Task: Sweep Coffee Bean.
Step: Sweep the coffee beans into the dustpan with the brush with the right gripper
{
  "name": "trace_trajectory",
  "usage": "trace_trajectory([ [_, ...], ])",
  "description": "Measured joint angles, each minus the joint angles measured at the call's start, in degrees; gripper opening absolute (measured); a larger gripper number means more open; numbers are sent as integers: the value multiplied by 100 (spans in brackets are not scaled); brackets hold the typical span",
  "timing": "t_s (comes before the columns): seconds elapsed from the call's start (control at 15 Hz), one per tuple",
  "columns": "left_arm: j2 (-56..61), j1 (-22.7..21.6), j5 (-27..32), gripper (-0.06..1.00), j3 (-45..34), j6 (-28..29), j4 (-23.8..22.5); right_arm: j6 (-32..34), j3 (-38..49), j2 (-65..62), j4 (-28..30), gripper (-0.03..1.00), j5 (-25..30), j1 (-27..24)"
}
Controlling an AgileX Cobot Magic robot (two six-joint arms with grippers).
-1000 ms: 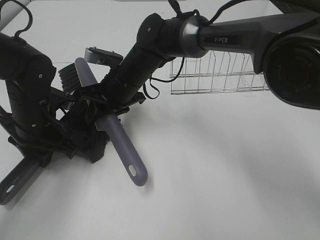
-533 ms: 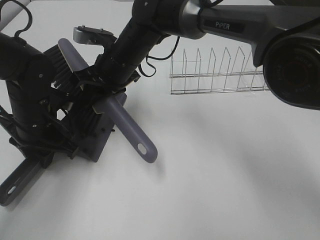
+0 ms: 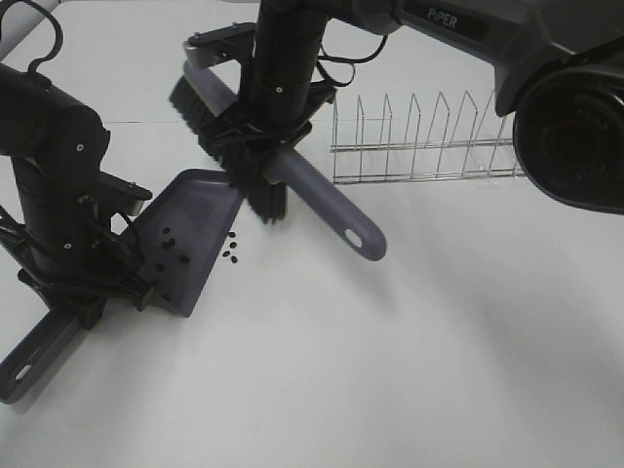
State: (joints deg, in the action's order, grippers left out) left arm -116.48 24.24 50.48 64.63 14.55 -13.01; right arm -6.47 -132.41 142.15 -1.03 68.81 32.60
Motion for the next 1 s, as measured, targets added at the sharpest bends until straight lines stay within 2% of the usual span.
trace_trajectory([
  [0.07, 0, 0, 0, 33, 0, 0, 0, 355, 0, 0, 688, 36, 120, 0],
  [0.13, 0, 0, 11, 33, 0, 0, 0, 619, 0, 0, 1140, 36, 132, -6],
  [0.27, 0, 0, 149, 33, 0, 0, 17, 854, 0, 52, 1627, 36, 143, -6],
  [0.33, 0, 0, 183, 33, 0, 0, 34, 854, 0, 138, 1610, 36, 138, -6],
  [0.67, -52, -6, 298, 33, 0, 0, 92, 859, 212, 401, 871, 35, 166, 17],
  [1.0, -57, -6, 264, 33, 0, -6, 172, 791, 212, 814, -693, 35, 126, 17],
])
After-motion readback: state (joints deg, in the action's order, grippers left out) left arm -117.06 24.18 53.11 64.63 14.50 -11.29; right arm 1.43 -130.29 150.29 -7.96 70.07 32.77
